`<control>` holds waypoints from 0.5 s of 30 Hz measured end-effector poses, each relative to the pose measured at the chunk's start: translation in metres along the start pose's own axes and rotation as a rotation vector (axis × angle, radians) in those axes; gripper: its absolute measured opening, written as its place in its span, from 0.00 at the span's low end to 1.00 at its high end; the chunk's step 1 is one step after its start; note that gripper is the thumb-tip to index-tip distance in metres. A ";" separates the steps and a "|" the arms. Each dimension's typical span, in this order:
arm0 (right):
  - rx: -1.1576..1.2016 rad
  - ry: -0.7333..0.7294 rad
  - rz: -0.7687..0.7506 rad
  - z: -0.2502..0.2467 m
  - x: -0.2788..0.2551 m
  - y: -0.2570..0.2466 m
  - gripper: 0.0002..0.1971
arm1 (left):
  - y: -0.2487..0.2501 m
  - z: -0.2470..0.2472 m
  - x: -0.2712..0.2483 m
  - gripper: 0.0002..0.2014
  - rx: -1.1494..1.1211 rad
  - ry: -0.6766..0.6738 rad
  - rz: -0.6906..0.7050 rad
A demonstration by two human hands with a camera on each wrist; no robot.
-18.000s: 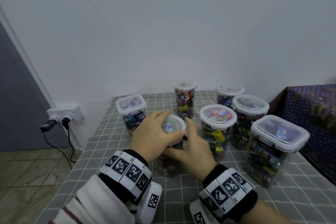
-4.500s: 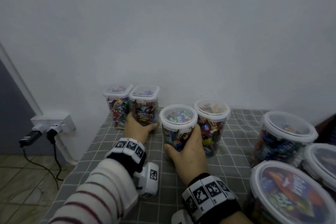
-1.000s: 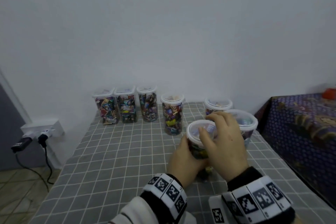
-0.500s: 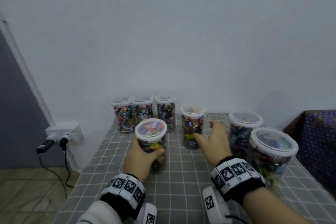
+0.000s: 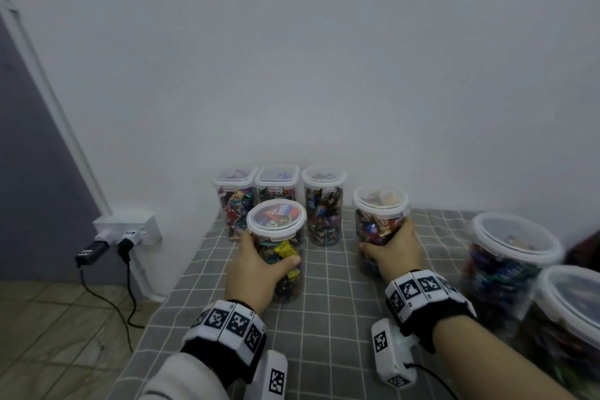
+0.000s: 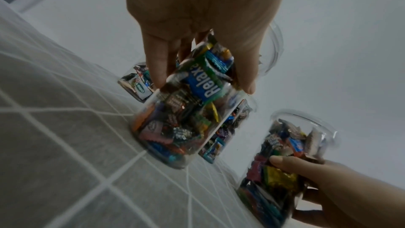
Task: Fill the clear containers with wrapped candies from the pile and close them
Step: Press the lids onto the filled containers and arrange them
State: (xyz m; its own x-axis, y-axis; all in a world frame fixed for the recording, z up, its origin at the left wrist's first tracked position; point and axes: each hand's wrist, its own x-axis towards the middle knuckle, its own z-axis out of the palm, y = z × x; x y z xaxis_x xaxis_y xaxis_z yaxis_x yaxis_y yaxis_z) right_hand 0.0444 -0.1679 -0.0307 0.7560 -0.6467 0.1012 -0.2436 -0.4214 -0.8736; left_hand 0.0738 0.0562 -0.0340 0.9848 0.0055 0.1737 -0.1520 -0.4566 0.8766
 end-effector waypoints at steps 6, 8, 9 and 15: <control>0.021 0.046 -0.009 0.015 0.034 -0.004 0.37 | -0.004 0.002 0.005 0.46 -0.060 -0.032 -0.007; 0.026 0.066 -0.003 0.023 0.043 -0.006 0.38 | -0.007 0.003 0.006 0.46 -0.077 -0.033 -0.006; 0.032 0.076 -0.005 0.027 0.046 -0.006 0.38 | -0.008 0.003 0.006 0.46 -0.083 -0.035 -0.007; 0.059 0.102 -0.031 0.041 0.062 -0.004 0.37 | -0.012 0.002 0.010 0.47 -0.094 -0.053 -0.017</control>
State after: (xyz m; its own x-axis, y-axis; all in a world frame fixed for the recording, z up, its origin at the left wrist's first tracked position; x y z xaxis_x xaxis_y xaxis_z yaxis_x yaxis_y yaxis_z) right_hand 0.1171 -0.1799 -0.0402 0.6963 -0.6963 0.1742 -0.1822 -0.4062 -0.8955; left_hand 0.0853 0.0598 -0.0443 0.9900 -0.0353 0.1362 -0.1396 -0.3717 0.9178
